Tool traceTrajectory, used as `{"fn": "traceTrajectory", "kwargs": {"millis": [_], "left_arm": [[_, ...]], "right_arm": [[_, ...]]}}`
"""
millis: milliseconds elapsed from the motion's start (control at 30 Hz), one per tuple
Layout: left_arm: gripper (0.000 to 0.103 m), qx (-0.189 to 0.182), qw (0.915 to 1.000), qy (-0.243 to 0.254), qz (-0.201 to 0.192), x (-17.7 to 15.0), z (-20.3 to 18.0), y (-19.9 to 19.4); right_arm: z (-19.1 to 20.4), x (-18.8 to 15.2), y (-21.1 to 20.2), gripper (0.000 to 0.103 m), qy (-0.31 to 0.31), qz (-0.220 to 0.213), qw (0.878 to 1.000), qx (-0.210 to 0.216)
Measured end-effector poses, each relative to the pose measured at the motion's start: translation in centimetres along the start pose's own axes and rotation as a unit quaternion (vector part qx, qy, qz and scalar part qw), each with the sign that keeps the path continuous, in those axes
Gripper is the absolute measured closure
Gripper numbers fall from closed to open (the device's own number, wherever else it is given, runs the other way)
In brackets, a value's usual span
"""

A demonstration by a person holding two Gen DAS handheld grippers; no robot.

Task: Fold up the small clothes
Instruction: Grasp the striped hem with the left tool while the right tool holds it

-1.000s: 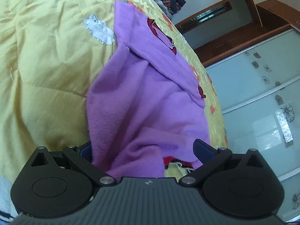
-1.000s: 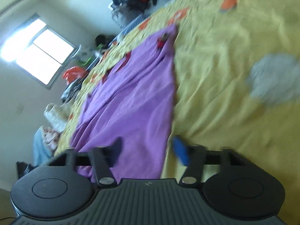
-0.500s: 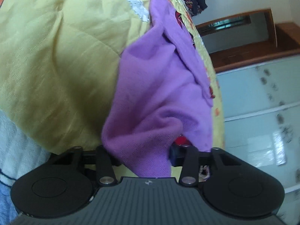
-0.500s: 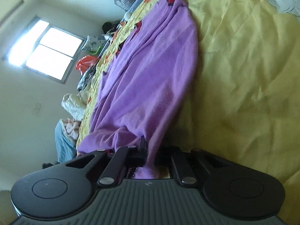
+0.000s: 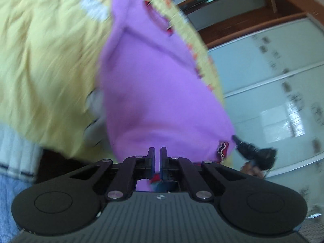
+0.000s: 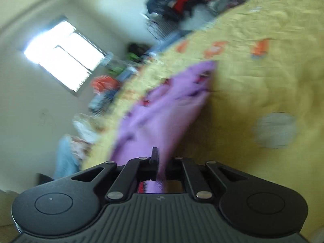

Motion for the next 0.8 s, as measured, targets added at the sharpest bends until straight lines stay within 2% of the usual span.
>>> {"fn": "traceTrajectory", "kwargs": {"millis": [33,67,100,133,167,200,233,300,367,433,467,500,533,567,600,633,667,733,767,800], "left_arm": [[0.101,0.005,1.0000,-0.004,0.002,-0.8,0.5,0.8],[0.100,-0.003,0.9999,-0.013,0.001,-1.4,0.7,1.5],[0.086,0.000,0.9999,-0.012,-0.005,-2.1,0.8,2.1],[0.062,0.011,0.9998,-0.004,-0.018,-2.6,0.7,2.5],[0.047,0.022,0.9993,0.004,-0.030,-3.1,0.6,2.8],[0.025,0.035,0.9985,0.012,-0.039,-3.5,0.5,3.2],[0.017,0.044,0.9975,0.014,-0.053,-4.0,0.7,3.3],[0.015,0.045,0.9964,0.016,-0.070,-5.1,1.1,3.9],[0.009,0.050,0.9958,0.021,-0.073,-6.2,1.3,5.1],[0.009,0.056,0.9949,0.032,-0.078,-7.2,1.9,5.7],[0.008,0.044,0.9952,0.024,-0.084,-7.5,2.3,6.1],[0.008,0.039,0.9956,0.016,-0.083,-7.4,2.6,6.8],[0.008,0.039,0.9961,0.011,-0.078,-7.4,2.8,7.6],[0.008,0.038,0.9964,0.011,-0.075,-7.5,3.1,8.2],[0.008,0.034,0.9965,0.011,-0.075,-7.5,3.3,8.8],[0.008,0.032,0.9967,0.012,-0.074,-7.3,3.4,9.3],[0.008,0.028,0.9965,0.013,-0.077,-7.1,3.5,9.8],[0.014,0.014,0.9964,0.003,-0.084,-6.8,3.7,10.7],[0.018,-0.004,0.9968,-0.003,-0.079,-6.7,3.9,11.0],[0.027,-0.013,0.9971,-0.007,-0.075,-6.6,3.9,11.3]], "right_arm": [[-1.2,-0.5,0.0,0.090,0.009,0.020,1.000,-0.021],[-2.1,-1.0,0.2,0.064,0.019,0.037,0.998,-0.043],[-2.6,-1.6,0.0,0.036,0.023,0.031,0.997,-0.060],[-2.5,-2.2,-0.5,0.034,0.013,0.010,0.998,-0.055],[-2.0,-2.8,-0.8,0.034,0.000,-0.002,0.999,-0.035],[-1.6,-3.3,-0.8,0.035,0.001,-0.008,1.000,-0.021],[-1.4,-3.6,-0.7,0.035,0.006,-0.008,1.000,-0.023],[-0.9,-4.4,0.1,0.034,0.009,-0.002,0.999,-0.043],[-0.5,-5.5,0.9,0.035,0.021,0.011,0.999,-0.039],[-0.7,-6.7,1.6,0.035,0.057,0.016,0.998,-0.037],[0.1,-7.3,2.0,0.035,0.026,0.022,0.998,-0.048],[1.6,-8.0,2.8,0.037,-0.048,0.041,0.995,-0.077],[3.4,-8.9,3.6,0.037,-0.133,0.050,0.981,-0.129],[4.9,-9.8,4.5,0.037,-0.200,0.057,0.965,-0.160],[5.9,-10.4,5.4,0.037,-0.235,0.072,0.957,-0.153],[6.5,-10.7,6.4,0.039,-0.246,0.089,0.955,-0.143],[6.6,-11.0,7.5,0.043,-0.255,0.103,0.949,-0.154],[6.4,-11.5,9.0,0.069,-0.294,0.119,0.924,-0.213],[6.4,-11.3,9.1,0.085,-0.301,0.114,0.920,-0.224],[6.3,-11.1,9.0,0.096,-0.294,0.114,0.922,-0.227]]}}
Point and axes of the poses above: each gripper's, at about its wrist camera, not at the fingertips, and y roughly the way its jaws point, z to its left, x to its top, the point moved 4 cm from there along y, roughly the way its jaws point, and after that the axes turned 9 degrees about x, right-handed, at the moved point
